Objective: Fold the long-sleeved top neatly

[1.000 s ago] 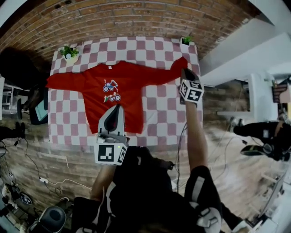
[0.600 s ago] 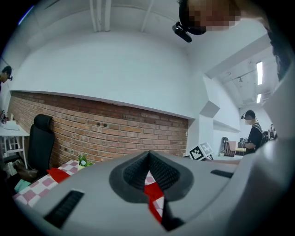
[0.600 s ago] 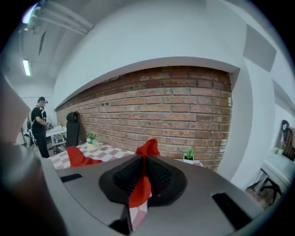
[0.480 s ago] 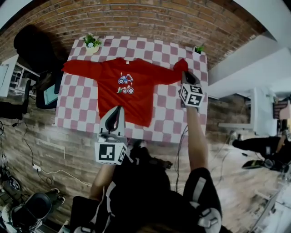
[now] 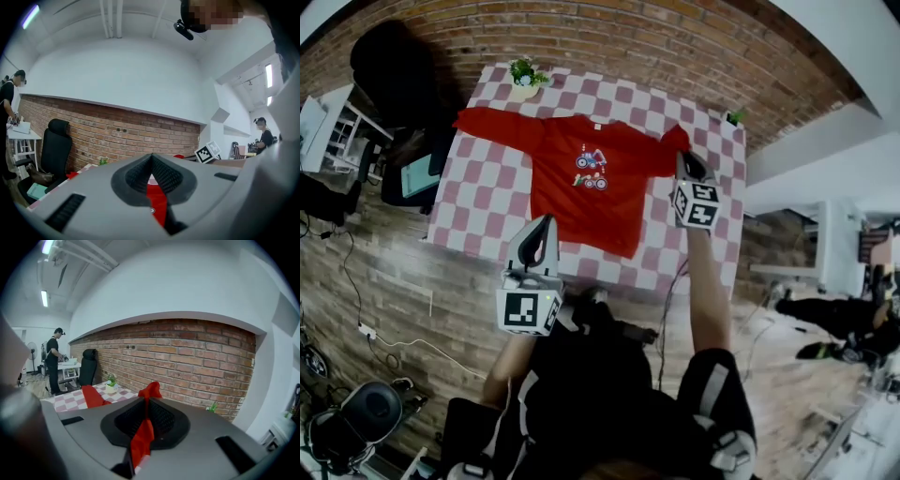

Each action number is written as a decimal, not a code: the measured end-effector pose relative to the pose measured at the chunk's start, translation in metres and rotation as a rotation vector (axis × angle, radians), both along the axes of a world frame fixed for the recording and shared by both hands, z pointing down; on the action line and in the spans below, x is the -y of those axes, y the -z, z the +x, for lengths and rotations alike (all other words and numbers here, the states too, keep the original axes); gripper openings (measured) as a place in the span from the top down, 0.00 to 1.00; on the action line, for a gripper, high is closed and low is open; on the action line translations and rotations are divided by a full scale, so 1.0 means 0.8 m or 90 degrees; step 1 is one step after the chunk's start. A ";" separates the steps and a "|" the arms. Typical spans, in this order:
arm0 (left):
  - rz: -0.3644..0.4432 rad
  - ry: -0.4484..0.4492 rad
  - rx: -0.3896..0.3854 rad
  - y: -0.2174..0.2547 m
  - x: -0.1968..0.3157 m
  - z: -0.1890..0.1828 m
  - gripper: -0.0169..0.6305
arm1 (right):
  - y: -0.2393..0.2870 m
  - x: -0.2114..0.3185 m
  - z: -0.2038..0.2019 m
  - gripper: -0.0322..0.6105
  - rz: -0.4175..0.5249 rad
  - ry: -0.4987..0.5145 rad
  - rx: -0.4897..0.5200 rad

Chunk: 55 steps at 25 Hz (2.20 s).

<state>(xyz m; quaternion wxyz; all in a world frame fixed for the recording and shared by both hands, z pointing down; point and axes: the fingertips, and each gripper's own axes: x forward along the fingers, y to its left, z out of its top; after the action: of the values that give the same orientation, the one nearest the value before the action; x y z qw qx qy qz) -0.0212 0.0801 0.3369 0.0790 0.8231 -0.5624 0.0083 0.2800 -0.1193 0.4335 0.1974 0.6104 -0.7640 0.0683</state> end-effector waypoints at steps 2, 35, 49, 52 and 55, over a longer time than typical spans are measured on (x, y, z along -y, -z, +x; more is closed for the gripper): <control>-0.003 0.001 0.000 -0.005 0.000 -0.024 0.96 | 0.001 -0.005 -0.027 0.91 0.002 0.007 -0.009; -0.059 0.005 -0.047 -0.069 0.027 -0.218 0.96 | -0.294 -0.183 -0.384 0.91 -0.179 0.129 -0.066; -0.078 -0.009 -0.053 -0.091 0.035 -0.237 0.96 | -0.361 -0.218 -0.423 0.90 -0.256 0.129 -0.091; -0.081 -0.013 -0.055 -0.092 0.035 -0.238 0.96 | -0.363 -0.224 -0.425 0.90 -0.267 0.133 -0.091; -0.082 -0.020 -0.058 -0.092 0.035 -0.238 0.96 | -0.364 -0.231 -0.431 0.88 -0.278 0.150 -0.095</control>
<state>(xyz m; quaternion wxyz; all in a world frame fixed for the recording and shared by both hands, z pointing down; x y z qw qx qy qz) -0.2115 0.0519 0.4107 0.1568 0.8247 -0.5434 0.0081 -0.0648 0.0653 0.7248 0.3867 0.4633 -0.7806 0.1631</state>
